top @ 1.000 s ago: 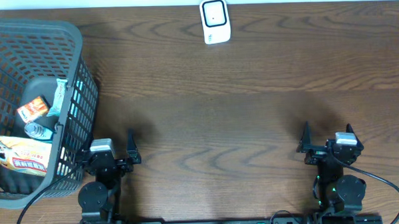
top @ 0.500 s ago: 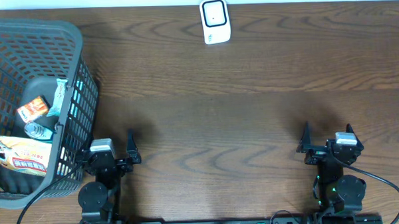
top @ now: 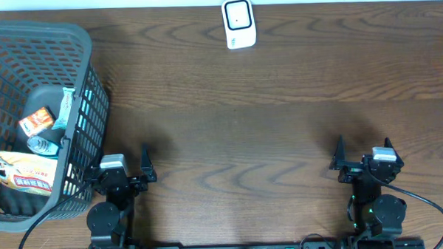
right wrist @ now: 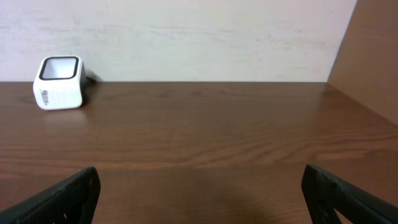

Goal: Scan the item barcode

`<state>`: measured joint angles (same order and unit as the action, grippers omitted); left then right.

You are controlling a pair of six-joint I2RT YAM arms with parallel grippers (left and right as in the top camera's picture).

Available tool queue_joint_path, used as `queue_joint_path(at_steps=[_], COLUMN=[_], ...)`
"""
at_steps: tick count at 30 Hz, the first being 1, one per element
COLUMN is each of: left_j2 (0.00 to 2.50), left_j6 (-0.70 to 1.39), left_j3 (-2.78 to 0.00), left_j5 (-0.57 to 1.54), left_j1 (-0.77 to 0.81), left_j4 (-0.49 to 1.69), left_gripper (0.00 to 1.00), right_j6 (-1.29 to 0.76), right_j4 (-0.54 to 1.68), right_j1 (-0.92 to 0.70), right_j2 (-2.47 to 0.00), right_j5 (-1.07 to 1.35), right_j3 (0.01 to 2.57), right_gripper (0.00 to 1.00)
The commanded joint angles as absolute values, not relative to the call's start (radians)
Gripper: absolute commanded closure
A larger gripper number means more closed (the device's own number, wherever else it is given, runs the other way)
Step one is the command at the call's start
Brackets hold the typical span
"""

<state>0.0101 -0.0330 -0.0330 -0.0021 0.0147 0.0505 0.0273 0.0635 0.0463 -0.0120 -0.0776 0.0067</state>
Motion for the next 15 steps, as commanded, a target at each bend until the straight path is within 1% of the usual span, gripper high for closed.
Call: queue_joint_path(at_steps=[1,15], left_j2=[0.004,0.004], left_j6=[-0.030,-0.041], left_j3=[-0.004,-0.004], left_j5=[-0.010,-0.012], left_j1=[0.010,0.010], left_j4=[0.072,0.070], left_gripper=[0.02,0.02], right_j6=[0.039,0.039], right_j4=[0.068,0.068], right_j1=[0.038,0.038], right_j2=[-0.007,-0.007], right_j5=[-0.069,-0.069], right_j3=[0.006,0.006], right_gripper=[0.01,0.01])
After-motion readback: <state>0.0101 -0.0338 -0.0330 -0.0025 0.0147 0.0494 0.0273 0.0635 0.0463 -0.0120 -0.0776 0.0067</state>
